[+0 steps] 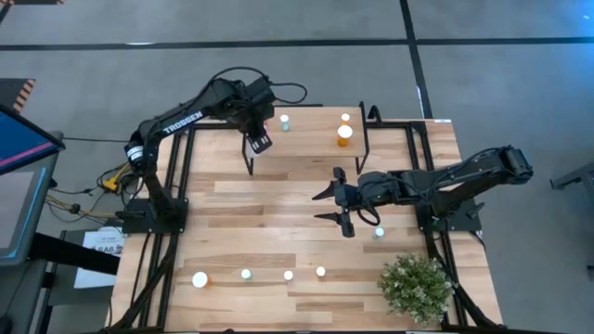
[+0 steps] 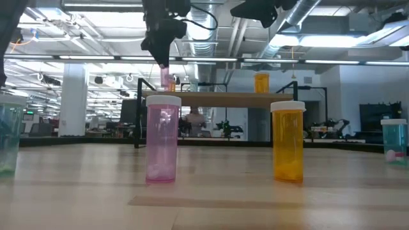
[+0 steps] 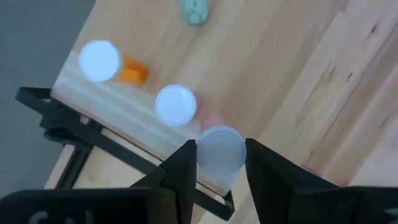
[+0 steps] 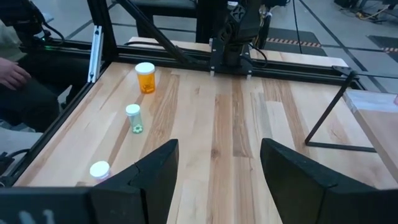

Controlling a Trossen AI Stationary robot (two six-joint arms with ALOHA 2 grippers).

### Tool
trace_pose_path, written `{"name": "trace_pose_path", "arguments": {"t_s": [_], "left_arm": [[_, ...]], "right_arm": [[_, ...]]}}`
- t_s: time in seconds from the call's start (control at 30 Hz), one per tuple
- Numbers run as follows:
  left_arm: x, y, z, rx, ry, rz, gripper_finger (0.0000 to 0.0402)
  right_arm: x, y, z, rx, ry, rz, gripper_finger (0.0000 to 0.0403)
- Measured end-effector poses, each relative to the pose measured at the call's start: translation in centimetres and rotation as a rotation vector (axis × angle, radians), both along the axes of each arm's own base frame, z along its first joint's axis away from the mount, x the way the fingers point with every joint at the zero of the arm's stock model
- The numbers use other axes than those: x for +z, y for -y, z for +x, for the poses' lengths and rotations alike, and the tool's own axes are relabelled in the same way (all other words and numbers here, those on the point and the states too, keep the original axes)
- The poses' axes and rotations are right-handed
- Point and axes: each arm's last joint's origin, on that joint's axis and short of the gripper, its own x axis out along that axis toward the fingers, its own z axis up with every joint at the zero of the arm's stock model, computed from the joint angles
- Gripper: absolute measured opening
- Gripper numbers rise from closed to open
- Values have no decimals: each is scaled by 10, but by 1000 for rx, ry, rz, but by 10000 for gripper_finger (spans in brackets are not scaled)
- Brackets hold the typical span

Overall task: Pick and place medicine bottles onto shelf by color
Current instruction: Put the top pink pill bottle on the shelf

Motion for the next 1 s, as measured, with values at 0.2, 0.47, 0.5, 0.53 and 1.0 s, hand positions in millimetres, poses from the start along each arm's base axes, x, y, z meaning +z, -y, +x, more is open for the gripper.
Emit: {"name": "trace_pose_path", "arguments": {"t_s": [0.2, 0.47, 0.5, 0.53, 1.0], "left_arm": [[-4, 0, 3, -12, 1, -39, 108], [-5, 3, 2, -9, -19, -58, 109], [-5, 3, 1, -8, -21, -59, 109], [-5, 3, 1, -8, -21, -59, 109], [-13, 5, 2, 9, -47, -70, 109]], "right_arm": [[0, 0, 0, 0, 0, 0, 249], [0, 0, 0, -1, 0, 4, 249], [0, 0, 0, -1, 0, 4, 249], [0, 0, 0, -1, 0, 4, 249], [0, 0, 0, -3, 0, 8, 249]]}}
